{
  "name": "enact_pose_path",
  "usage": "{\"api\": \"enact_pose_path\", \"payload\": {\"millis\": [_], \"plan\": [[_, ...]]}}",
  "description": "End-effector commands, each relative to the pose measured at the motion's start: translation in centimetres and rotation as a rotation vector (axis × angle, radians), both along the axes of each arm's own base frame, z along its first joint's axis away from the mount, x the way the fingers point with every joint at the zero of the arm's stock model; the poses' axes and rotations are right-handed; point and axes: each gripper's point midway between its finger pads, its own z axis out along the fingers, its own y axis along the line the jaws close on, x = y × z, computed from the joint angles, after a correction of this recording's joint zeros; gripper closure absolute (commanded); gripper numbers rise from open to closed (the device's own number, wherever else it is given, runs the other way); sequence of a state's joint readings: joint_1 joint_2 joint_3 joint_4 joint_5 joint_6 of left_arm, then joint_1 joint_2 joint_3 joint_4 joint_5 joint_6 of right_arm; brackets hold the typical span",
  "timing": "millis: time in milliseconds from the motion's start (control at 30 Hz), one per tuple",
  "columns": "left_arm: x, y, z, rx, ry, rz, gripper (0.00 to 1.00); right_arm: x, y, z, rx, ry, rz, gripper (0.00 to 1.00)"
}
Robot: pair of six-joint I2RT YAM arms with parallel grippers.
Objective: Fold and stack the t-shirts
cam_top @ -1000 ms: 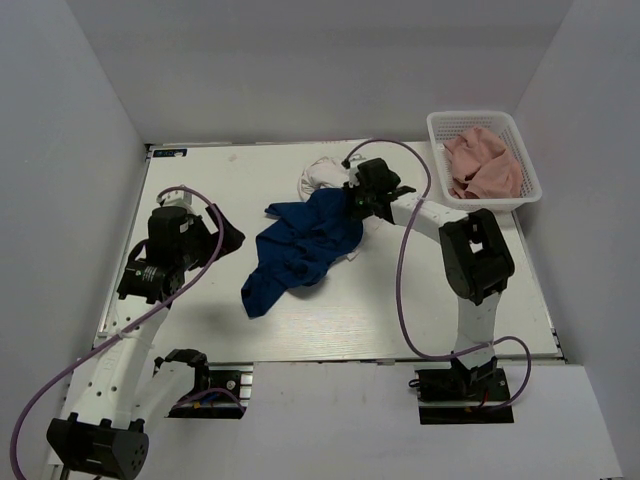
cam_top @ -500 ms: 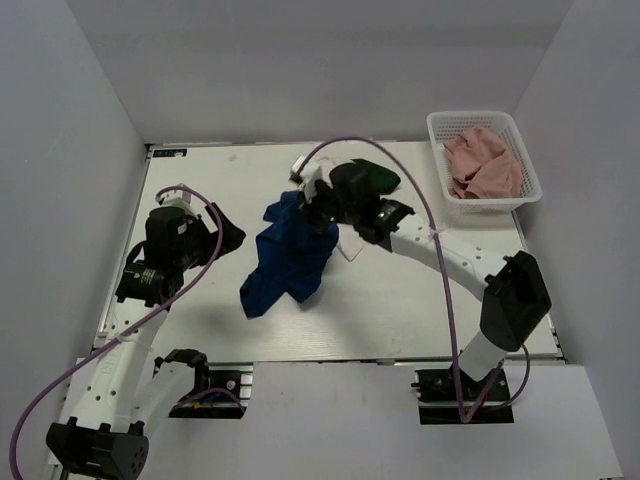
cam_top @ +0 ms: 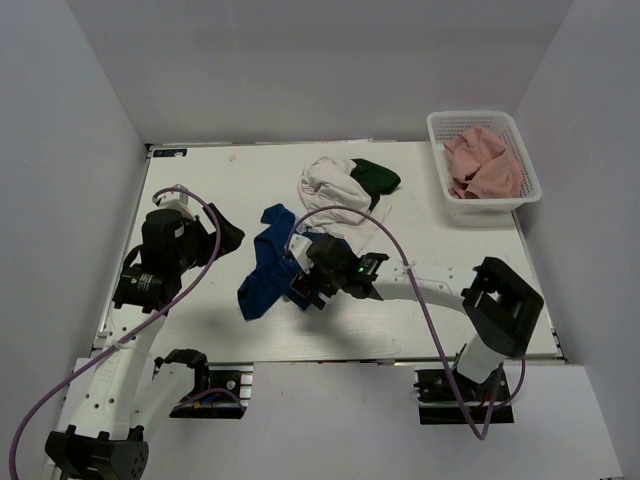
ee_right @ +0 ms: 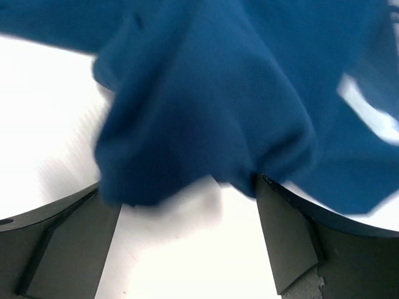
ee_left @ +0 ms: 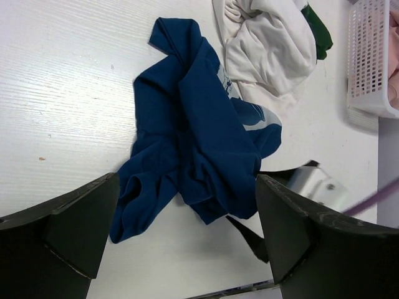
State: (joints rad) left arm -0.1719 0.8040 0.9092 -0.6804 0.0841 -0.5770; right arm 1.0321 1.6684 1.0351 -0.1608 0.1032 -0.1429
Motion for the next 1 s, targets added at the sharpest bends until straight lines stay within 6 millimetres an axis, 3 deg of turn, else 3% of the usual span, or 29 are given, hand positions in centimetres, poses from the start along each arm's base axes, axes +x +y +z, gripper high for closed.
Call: {"api": "enact_pose_path", "payload": {"millis": [0,133,233,267,300,500,600,733,767,833,867,933,967], "plan": [[-0.1,0.3,0.2,-0.003,-0.011,0.013,0.0,3.3,0.7,6.5,0.171,-0.204,-0.164,0.1],[-0.1,0.3,0.2,-0.003,-0.011,0.013,0.0,5.0,-0.3,7.4,0.182,-0.298,-0.262,0.1],[-0.1,0.3,0.2,-0.003,-0.011,0.013,0.0,4.7,1.2,6.2,0.159,-0.286,-0.147,0.1],[-0.2,0.5,0.0,0.004,-0.002,0.023,0.0,4.8,1.3,4.9,0.128,-0.255,-0.12,0.1],[-0.1,0.7,0.0,0.01,-0.003,0.033,0.0,4.7,2.4,5.3,0.135,-0.258,-0.107,0.1],[-0.2,1.1,-0.1,0.022,0.006,0.05,0.0,4.3,5.2,-0.3,0.033,-0.092,-0.03,0.1],[-0.5,1.6,-0.2,0.041,0.021,0.075,0.0,4.1,5.2,-3.8,-0.012,0.007,-0.057,0.1],[-0.7,2.8,-1.1,0.077,0.069,0.138,0.0,2.9,5.2,-7.0,-0.011,0.145,-0.078,0.11],[-0.6,2.9,-1.1,0.075,0.07,0.15,0.0,2.5,4.9,-8.4,-0.031,0.192,-0.085,0.16],[-0.6,2.9,-1.1,0.075,0.07,0.15,0.0,1.8,5.6,-8.8,0.001,0.27,-0.051,0.29],[-0.6,2.9,-1.1,0.075,0.07,0.15,0.0,2.1,5.8,-9.3,0.003,0.3,-0.074,0.55],[-0.7,3.1,-1.2,0.082,0.078,0.158,0.0,2.9,5.8,-9.0,0.012,0.299,-0.108,0.86],[-0.6,3.1,-1.5,0.084,0.087,0.158,0.0,3.7,5.9,-7.8,0.036,0.279,-0.125,1.0]]}}
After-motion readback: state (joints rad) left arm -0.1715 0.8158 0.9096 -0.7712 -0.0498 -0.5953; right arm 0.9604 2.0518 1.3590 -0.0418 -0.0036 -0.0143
